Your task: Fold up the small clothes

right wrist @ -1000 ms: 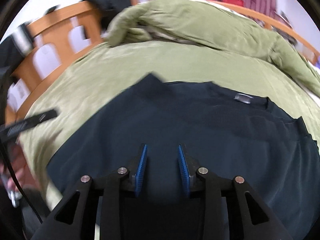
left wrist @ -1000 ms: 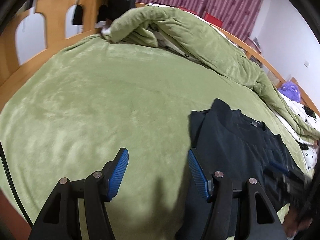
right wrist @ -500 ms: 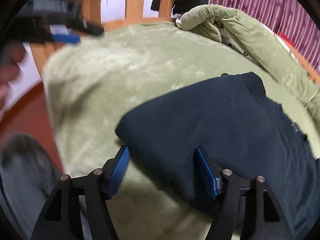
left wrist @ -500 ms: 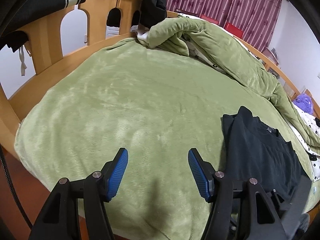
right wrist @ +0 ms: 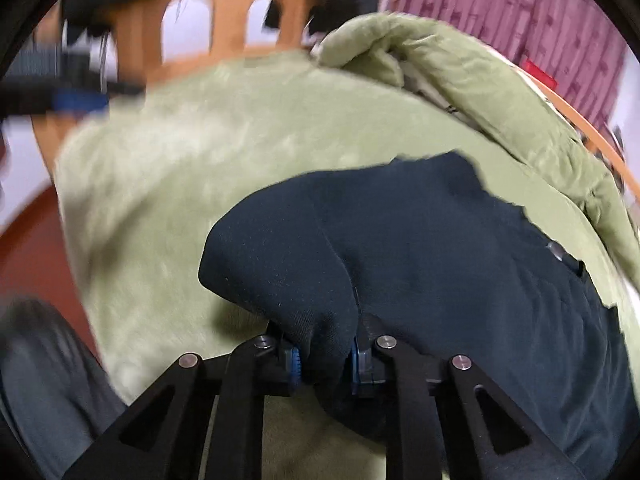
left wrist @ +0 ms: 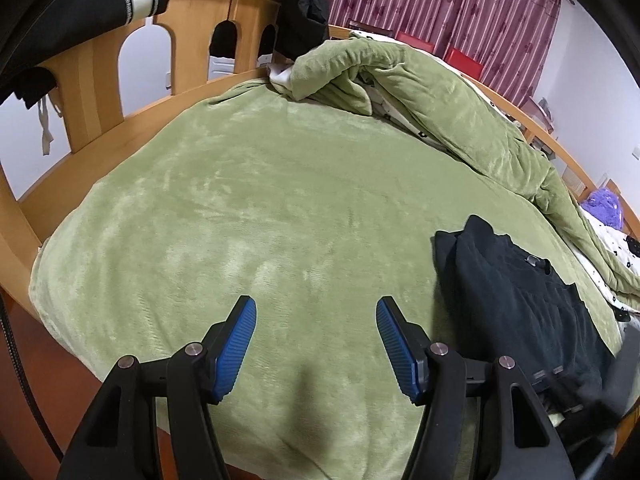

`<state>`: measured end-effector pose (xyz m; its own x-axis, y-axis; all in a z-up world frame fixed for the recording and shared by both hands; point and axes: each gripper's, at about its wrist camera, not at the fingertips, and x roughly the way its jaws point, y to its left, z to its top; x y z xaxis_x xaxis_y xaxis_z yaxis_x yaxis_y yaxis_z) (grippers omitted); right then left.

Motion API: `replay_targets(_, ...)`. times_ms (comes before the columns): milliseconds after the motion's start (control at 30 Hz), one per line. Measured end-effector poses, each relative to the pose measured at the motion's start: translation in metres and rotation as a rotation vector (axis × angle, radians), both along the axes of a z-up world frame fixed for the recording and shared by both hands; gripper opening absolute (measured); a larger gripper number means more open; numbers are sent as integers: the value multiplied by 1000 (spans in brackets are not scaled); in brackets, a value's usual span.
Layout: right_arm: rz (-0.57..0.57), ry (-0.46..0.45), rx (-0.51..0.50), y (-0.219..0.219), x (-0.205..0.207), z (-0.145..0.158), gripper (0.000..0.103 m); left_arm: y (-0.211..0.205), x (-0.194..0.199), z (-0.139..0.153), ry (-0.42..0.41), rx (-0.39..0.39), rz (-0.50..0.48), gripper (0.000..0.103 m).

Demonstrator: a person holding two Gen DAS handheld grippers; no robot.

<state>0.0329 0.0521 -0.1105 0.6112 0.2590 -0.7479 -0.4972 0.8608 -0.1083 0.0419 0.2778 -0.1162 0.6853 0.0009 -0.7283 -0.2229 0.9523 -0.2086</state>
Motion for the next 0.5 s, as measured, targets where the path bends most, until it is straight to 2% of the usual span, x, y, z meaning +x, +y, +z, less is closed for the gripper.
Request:
replay_targets(133,-119,-40,168,-57,5,52,16,-29,7,3,-3,-9,-37,61)
replay_targets(200,-178,-52,220,-88,10,69,16,-47,13,6,-7,-9,-62,61)
replay_targets(300,-300,-93,295,-158,12,95,15,-81,25,11,-16,-11,-113,60)
replay_targets(400,-409,-129,332,-223,6,107,15,-126,39,16,-27,-10,-178,60)
replay_targets(500,-538,-128,365,-294,-8,102,14,-170,51,20,-31,-5,-247,60)
